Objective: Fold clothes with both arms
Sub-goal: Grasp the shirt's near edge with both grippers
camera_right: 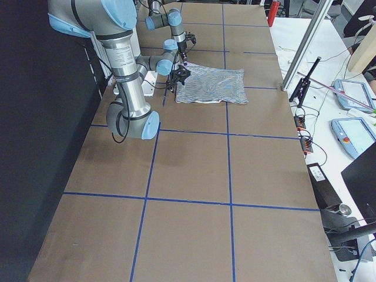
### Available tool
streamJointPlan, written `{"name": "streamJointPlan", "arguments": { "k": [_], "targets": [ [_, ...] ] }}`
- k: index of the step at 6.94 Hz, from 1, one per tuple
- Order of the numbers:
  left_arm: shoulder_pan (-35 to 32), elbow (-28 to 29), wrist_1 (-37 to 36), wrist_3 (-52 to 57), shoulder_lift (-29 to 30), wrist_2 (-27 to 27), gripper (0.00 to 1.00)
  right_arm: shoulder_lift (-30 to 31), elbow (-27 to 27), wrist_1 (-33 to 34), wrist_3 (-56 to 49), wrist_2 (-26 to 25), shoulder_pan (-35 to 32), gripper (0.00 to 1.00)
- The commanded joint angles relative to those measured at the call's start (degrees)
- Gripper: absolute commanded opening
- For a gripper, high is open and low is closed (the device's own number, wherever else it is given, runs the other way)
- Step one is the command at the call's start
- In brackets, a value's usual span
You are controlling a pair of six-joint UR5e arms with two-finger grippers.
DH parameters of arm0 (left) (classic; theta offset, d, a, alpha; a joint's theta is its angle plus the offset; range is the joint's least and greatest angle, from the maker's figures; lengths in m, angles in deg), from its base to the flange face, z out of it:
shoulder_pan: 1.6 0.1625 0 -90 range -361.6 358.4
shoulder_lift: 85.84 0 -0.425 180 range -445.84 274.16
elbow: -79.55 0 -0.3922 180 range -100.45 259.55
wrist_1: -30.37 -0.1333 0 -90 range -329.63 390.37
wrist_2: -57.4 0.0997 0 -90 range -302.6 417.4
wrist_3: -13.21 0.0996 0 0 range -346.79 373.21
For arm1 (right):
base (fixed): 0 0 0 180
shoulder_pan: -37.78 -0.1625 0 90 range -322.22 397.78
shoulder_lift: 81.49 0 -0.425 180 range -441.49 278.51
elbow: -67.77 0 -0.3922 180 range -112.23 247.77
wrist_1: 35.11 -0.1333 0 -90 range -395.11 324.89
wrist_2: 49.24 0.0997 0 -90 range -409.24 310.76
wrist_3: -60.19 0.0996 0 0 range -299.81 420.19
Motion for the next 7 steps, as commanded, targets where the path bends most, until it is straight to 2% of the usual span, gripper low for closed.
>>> {"name": "streamJointPlan", "arguments": {
  "k": [1,4,5,7],
  "targets": [
    [-0.02,0.03,0.10,0.00,0.00,0.01,0.00,-0.20,-1.45,0.00,0.58,-0.80,-0.02,1.00],
    [-0.02,0.11,0.19,-0.09,0.00,0.01,0.00,-3.79,-5.29,-0.35,0.23,-1.06,-1.25,1.00],
    [-0.02,0.11,0.19,-0.09,0.00,0.01,0.00,-3.90,-6.62,-2.79,0.75,-0.97,-1.16,1.00],
    [-0.02,0.11,0.19,-0.09,0.00,0.01,0.00,-3.81,-7.25,-2.73,0.76,-0.97,-1.16,1.00]
  ]
}}
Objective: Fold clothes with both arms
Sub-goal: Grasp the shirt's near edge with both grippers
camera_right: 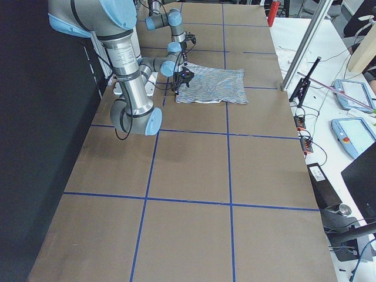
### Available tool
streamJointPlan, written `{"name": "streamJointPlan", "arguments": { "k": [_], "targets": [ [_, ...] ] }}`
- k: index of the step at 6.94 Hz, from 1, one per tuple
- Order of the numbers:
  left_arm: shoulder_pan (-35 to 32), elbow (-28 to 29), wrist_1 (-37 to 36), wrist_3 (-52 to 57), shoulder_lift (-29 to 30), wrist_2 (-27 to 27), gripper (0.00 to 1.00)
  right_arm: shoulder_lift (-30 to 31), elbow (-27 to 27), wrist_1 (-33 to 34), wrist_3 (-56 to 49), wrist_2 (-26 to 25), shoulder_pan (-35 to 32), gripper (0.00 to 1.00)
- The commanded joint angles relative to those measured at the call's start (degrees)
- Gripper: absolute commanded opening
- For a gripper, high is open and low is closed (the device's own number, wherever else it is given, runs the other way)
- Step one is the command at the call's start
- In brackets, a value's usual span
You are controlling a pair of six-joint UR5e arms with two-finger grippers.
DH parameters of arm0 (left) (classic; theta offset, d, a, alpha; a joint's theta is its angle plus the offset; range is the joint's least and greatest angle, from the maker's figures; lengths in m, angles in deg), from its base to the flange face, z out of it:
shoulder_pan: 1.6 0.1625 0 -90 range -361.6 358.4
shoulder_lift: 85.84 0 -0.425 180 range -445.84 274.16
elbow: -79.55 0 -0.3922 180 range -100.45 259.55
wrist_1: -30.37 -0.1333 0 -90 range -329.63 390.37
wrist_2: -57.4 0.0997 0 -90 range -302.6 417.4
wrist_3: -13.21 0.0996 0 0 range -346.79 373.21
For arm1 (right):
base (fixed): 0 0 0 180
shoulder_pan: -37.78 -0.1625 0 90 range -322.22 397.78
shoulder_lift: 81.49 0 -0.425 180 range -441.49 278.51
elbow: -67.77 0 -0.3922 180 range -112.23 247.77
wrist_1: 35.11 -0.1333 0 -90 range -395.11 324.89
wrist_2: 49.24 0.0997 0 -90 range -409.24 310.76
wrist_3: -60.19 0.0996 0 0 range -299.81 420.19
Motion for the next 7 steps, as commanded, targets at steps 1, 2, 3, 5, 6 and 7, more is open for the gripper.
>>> {"name": "streamJointPlan", "arguments": {
  "k": [1,2,3,5,6,7],
  "targets": [
    [0.00,0.00,0.00,0.00,0.00,0.00,0.00,0.12,-0.37,0.32,0.06,0.27,0.09,1.00],
    [0.00,0.00,0.00,0.00,0.00,0.00,0.00,0.21,0.06,1.45,0.32,0.45,0.01,1.00],
    [0.00,0.00,0.00,0.00,0.00,0.00,0.00,-0.14,1.29,3.90,0.24,0.54,0.01,1.00],
    [0.00,0.00,0.00,0.00,0.00,0.00,0.00,0.21,2.44,5.68,0.33,0.62,0.09,1.00],
    [0.00,0.00,0.00,0.00,0.00,0.00,0.00,0.39,2.27,5.60,0.33,0.62,0.44,1.00],
    [0.09,0.09,0.00,0.00,0.00,0.00,0.00,0.65,1.92,5.59,0.24,0.54,0.88,1.00]
  ]
}}
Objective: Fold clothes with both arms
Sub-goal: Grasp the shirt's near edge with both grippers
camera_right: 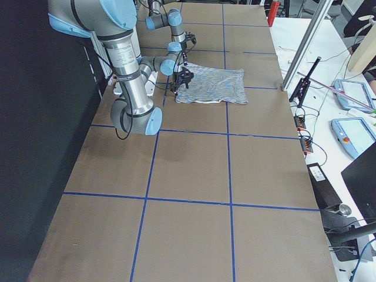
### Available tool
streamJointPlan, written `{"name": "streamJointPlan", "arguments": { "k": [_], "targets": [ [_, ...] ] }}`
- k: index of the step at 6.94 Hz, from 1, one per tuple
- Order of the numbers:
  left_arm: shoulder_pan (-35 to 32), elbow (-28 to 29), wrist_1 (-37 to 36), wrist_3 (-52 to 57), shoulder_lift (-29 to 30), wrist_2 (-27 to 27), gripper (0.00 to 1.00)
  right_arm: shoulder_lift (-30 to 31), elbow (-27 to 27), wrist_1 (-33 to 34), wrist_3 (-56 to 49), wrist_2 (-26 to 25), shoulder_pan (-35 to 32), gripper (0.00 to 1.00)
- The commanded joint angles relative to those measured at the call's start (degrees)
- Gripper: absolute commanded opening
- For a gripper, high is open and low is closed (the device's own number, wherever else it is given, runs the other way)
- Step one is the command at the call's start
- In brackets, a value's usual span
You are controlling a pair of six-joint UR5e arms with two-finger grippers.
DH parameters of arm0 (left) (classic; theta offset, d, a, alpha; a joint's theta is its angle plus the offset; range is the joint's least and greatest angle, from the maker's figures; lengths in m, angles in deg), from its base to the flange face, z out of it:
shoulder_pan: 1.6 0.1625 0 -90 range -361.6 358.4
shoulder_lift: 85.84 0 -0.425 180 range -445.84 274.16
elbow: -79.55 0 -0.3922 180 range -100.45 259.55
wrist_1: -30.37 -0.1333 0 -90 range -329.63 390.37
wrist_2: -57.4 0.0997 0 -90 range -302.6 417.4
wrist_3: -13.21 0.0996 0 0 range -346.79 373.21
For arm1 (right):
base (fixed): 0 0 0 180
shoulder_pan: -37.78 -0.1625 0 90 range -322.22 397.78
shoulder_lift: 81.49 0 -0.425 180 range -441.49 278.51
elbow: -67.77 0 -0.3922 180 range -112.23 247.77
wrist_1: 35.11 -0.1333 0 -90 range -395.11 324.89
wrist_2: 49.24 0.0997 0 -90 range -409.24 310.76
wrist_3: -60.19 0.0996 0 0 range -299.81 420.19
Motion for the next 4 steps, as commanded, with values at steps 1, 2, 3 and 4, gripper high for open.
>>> {"name": "streamJointPlan", "arguments": {
  "k": [1,2,3,4],
  "targets": [
    [0.08,0.15,0.00,0.00,0.00,0.00,0.00,0.21,-0.43,0.10,-0.07,-0.07,0.56,0.95],
    [0.08,0.15,0.00,0.00,0.00,0.00,0.00,0.21,-0.43,0.10,-0.07,-0.07,0.56,0.63],
    [0.08,0.15,0.00,0.00,0.00,0.00,0.00,0.21,-0.43,0.10,-0.24,0.02,0.56,0.37],
    [0.08,0.15,0.00,0.00,0.00,0.00,0.00,0.12,-0.26,0.19,-0.42,0.11,0.56,0.11]
  ]
}}
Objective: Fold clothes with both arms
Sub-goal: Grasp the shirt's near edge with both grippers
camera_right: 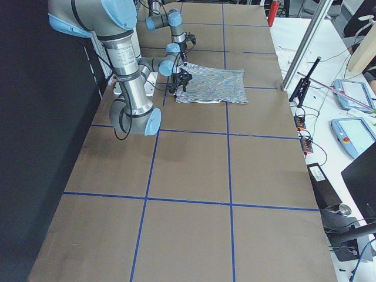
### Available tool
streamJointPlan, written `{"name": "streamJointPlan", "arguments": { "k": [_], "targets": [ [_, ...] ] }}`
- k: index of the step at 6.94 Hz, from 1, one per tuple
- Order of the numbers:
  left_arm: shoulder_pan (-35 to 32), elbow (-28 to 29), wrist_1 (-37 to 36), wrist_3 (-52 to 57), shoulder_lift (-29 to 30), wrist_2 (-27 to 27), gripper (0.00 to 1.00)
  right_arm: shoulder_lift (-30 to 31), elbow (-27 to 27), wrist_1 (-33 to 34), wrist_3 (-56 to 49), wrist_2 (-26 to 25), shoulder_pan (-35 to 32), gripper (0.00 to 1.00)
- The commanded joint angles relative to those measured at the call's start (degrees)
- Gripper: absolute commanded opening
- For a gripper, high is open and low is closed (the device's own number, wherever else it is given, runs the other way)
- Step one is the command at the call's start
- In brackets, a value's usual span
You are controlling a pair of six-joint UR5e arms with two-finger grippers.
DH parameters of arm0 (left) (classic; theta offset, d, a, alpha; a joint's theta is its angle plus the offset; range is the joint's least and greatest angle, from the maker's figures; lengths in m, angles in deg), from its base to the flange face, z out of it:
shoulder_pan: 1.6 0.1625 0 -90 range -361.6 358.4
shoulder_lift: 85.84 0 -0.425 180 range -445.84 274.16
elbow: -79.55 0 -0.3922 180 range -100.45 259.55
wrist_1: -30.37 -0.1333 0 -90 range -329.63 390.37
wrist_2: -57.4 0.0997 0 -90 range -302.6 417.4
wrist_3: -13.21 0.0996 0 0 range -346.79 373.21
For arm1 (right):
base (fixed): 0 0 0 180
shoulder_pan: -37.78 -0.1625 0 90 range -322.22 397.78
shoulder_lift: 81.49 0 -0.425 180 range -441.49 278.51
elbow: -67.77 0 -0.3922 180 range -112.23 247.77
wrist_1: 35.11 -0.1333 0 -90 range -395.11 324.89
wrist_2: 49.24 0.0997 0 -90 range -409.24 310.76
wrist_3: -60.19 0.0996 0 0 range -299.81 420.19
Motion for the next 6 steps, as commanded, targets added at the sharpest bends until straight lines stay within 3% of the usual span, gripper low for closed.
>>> {"name": "streamJointPlan", "arguments": {
  "k": [1,6],
  "targets": [
    [0.00,0.01,0.00,0.00,0.00,0.00,0.00,-0.03,0.16,0.01,-0.28,0.63,0.05,0.00],
    [-0.09,0.09,0.00,0.00,0.00,0.09,0.00,-0.56,0.51,-0.70,-0.20,0.99,-0.30,0.00]
  ]
}}
